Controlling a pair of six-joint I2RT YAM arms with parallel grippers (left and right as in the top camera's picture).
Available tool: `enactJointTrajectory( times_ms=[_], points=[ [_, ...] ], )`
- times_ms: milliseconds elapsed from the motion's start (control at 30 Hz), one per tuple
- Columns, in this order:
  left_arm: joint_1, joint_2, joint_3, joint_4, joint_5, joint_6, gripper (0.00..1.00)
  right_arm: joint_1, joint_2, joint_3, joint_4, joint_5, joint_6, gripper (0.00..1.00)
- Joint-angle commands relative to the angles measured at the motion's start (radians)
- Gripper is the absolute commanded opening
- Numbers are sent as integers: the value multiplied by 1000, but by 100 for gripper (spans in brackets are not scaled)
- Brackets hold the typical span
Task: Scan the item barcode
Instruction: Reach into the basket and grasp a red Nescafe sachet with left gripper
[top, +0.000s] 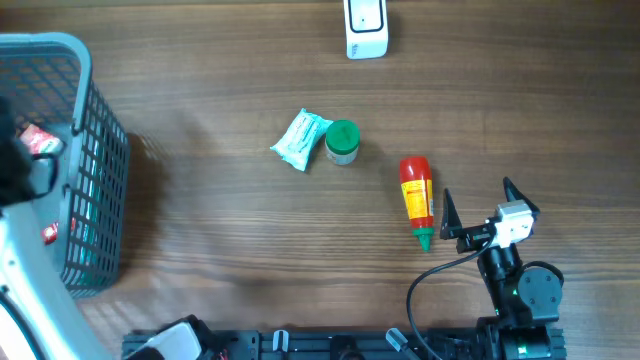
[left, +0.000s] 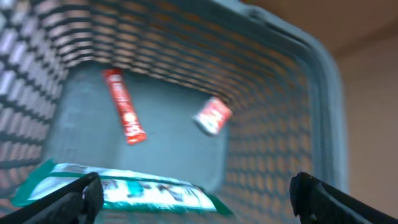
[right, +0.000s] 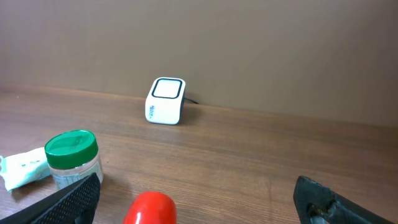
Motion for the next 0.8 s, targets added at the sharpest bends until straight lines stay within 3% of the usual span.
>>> enactJointTrajectory(
  times_ms=[0, 100, 367, 533, 767],
  points=[
    [112, 108, 1, -86, 64, -164, 94, 3, -5, -1, 5, 17, -17, 100],
    [174, 206, 1, -133, 65, -231, 93, 3, -5, -1, 5, 17, -17, 100],
    [251, 442, 1, -141, 65, -230, 89, 3, -5, -1, 5, 17, -17, 100],
    [265, 555, -3, -140, 58, -230, 82, 3, -5, -1, 5, 17, -17, 100],
    [265, 598, -181, 29, 30, -229, 81, 3, -5, -1, 5, 17, -17, 100]
  ],
)
